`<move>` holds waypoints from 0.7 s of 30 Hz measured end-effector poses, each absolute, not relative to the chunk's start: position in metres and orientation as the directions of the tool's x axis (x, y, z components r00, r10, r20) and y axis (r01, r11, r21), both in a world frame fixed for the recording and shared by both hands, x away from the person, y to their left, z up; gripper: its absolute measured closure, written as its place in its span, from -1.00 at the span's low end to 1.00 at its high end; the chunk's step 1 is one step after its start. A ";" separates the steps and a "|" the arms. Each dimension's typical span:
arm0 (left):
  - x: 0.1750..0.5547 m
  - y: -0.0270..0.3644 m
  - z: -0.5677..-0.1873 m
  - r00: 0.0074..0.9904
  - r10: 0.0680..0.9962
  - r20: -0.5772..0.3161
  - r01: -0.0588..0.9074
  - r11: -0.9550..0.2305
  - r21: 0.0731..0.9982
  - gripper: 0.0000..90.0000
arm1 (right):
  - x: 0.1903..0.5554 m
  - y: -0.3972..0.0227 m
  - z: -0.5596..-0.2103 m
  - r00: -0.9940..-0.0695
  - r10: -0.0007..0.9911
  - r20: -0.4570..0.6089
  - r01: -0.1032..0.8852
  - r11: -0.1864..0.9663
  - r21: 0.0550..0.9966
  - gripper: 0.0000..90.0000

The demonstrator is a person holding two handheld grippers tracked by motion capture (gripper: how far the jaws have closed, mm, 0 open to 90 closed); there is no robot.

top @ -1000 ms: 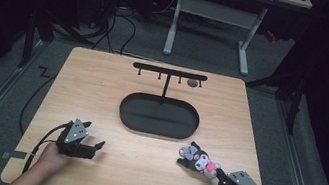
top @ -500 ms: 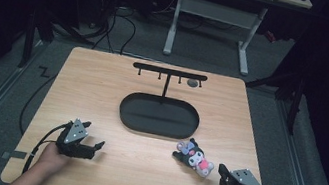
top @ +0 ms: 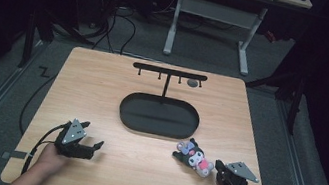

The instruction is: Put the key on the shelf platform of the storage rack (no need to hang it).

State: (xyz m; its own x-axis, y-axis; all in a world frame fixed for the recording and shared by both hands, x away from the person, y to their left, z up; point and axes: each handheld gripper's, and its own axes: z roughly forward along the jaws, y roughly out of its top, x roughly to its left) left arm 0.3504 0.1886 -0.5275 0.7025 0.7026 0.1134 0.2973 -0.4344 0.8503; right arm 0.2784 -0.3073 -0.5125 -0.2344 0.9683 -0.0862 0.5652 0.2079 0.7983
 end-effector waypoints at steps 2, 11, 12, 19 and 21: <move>0.351 0.188 -0.527 0.704 0.701 0.114 0.298 -0.438 0.848 -0.66 | 0.276 -0.304 -0.513 -0.249 0.964 -0.096 0.569 0.226 0.791 0.93; 0.354 0.186 -0.527 0.702 0.705 0.106 0.306 -0.432 0.849 -0.66 | 0.267 -0.298 -0.512 -0.269 0.957 -0.110 0.566 0.249 0.786 0.89; 0.354 0.186 -0.527 0.702 0.704 0.108 0.304 -0.434 0.848 -0.66 | 0.264 -0.297 -0.512 -0.276 0.955 -0.106 0.567 0.251 0.785 0.89; 0.354 0.186 -0.527 0.703 0.703 0.108 0.304 -0.435 0.847 -0.66 | 0.258 -0.290 -0.511 -0.303 0.948 -0.102 0.568 0.265 0.779 0.89; 0.354 0.186 -0.527 0.704 0.701 0.108 0.305 -0.437 0.846 -0.66 | 0.258 -0.286 -0.512 -0.313 0.944 -0.102 0.570 0.273 0.775 0.89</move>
State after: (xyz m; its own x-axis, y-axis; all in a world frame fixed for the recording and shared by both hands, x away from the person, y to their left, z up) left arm 0.3541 0.1862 -0.5271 0.7044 0.7015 0.1084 0.3048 -0.4369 0.8463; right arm 0.2581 -0.2863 -0.5117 -0.3134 0.9441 -0.1023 0.5700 0.2732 0.7749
